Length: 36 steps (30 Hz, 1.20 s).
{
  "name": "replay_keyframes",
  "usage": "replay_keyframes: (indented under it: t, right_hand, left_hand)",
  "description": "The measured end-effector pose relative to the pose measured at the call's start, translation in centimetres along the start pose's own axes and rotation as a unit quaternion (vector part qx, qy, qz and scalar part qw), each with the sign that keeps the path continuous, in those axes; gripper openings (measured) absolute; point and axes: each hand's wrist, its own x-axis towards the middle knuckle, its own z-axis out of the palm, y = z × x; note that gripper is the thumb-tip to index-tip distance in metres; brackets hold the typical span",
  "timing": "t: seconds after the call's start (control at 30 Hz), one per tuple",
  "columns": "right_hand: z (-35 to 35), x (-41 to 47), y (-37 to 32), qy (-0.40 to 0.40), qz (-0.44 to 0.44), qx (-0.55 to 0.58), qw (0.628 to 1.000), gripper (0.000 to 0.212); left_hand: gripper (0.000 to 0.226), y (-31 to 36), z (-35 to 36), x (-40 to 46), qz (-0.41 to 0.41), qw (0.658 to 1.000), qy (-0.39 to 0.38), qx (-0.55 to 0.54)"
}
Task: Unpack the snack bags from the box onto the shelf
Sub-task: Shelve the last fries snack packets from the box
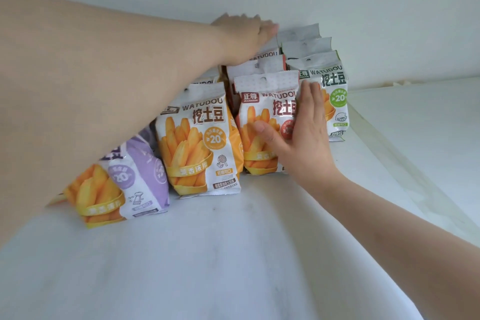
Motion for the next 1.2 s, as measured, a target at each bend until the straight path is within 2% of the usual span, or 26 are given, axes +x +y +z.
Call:
replay_keyframes:
  t: [0.07,0.2,0.33,0.5,0.67,0.77,0.87,0.97,1.03,1.1,1.2]
  right_hand:
    - [-0.9,-0.9,-0.5,0.017,0.017,0.04,0.999,0.11]
    - [-1.9,-6.1,-3.5,0.047,-0.001,0.115,0.992,0.083]
    - [0.4,-10.8,-6.9,0.007,0.017,0.138,0.99,0.054]
    - [3.7,-10.1,-9.2,0.026,0.114,0.127,0.985,0.057]
    - [4.9,-9.0,-10.2,0.062,0.196,0.143,0.968,0.061]
    - [5.3,-8.9,-9.8,0.073,0.19,0.145,0.968,0.058]
    - [5.7,-9.0,-9.1,0.072,0.179,0.151,0.969,0.048]
    - [5.9,-9.1,-8.9,0.061,0.183,0.145,0.971,0.037]
    - [5.9,-8.9,-8.8,0.059,0.184,0.134,0.972,0.037]
    - [5.7,-9.0,-8.8,0.062,0.174,0.113,0.976,0.042]
    - [4.9,-9.0,-9.2,0.107,0.102,0.04,0.988,0.059]
  left_hand:
    - [0.057,-0.6,-1.1,-2.1,0.022,0.999,0.031,-0.001]
    - [0.058,-4.5,-1.9,-8.1,0.021,0.998,0.032,-0.058]
    - [0.053,-6.7,-1.6,-14.6,0.019,0.989,0.088,-0.12]
    - [0.062,-5.0,-1.2,-15.5,0.001,0.998,0.043,-0.053]
    - [0.048,-5.6,-0.5,-13.6,-0.02,0.999,0.024,-0.006]
    - [0.031,-6.5,-0.1,-13.2,-0.018,0.999,0.033,-0.023]
    - [0.008,-7.3,0.2,-13.0,-0.025,0.995,0.082,-0.057]
    - [0.015,-7.5,0.5,-13.0,-0.026,0.989,0.127,-0.069]
    - [0.014,-7.6,0.5,-12.9,-0.021,0.989,0.129,-0.07]
    - [0.012,-7.7,0.2,-13.1,-0.018,0.99,0.119,-0.071]
    - [0.021,-8.2,-1.0,-13.4,0.009,0.992,0.115,-0.056]
